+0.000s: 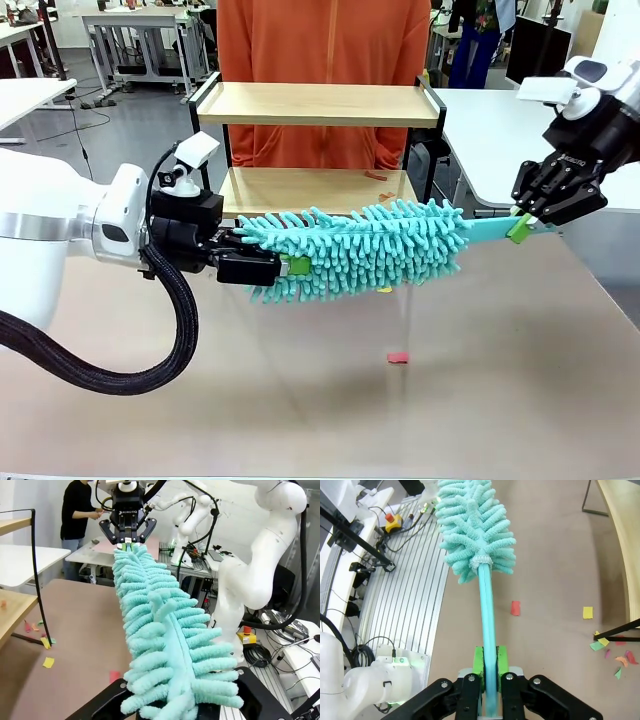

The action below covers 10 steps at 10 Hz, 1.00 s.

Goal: Clean the shelf.
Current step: Hand the Duster back to the human.

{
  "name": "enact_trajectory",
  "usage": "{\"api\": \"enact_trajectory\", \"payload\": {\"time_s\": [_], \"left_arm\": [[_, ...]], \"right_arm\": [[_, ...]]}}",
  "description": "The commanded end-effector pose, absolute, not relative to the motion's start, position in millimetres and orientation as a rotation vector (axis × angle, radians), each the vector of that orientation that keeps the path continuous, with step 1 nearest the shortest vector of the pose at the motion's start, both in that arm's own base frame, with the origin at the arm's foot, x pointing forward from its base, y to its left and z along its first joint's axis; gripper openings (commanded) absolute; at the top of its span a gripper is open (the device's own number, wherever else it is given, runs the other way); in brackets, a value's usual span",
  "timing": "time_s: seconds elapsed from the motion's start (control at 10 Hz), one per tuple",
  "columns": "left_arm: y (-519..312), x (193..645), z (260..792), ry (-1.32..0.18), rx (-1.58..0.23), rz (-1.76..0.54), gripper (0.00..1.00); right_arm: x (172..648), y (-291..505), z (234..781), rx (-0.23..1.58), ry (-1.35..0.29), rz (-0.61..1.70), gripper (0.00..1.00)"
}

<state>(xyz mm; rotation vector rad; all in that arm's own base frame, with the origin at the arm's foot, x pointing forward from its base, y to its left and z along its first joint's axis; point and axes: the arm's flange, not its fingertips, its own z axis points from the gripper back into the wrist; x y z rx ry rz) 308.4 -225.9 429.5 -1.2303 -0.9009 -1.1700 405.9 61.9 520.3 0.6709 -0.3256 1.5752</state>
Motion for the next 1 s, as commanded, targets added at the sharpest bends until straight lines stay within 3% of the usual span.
{"api": "enact_trajectory", "payload": {"time_s": [0.0,0.1,0.2,0.3,0.4,0.5,0.6,0.9], "left_arm": [[-225.7,308.4,430.1,-0.903,-1.223,-1.171,0.0],[-225.7,308.4,430.1,-0.903,-1.223,-1.171,0.0],[-225.7,308.4,430.1,-0.903,-1.223,-1.171,0.0],[-225.7,308.4,430.1,-0.903,-1.223,-1.171,0.0],[-225.7,308.4,430.1,-0.903,-1.223,-1.171,0.0],[-225.7,308.4,430.1,-0.903,-1.223,-1.171,0.0],[-225.7,308.4,430.1,-0.903,-1.223,-1.171,0.0],[-225.7,308.4,430.1,-0.903,-1.223,-1.171,0.0]], "right_arm": [[408.6,65.5,522.8,0.669,-0.362,1.576,0.13],[408.6,65.5,522.8,0.669,-0.362,1.576,0.13],[405.7,62.5,520.3,0.672,-0.325,1.577,0.72],[401.9,56.6,531.4,0.712,-0.342,1.569,0.73],[397.8,48.9,544.8,0.785,-0.366,1.587,1.0],[394.0,37.4,559.4,0.813,-0.406,1.577,0.77],[389.3,24.7,573.5,0.833,-0.457,1.561,1.0],[379.5,-28.6,605.0,0.894,-0.656,1.433,1.0]]}}
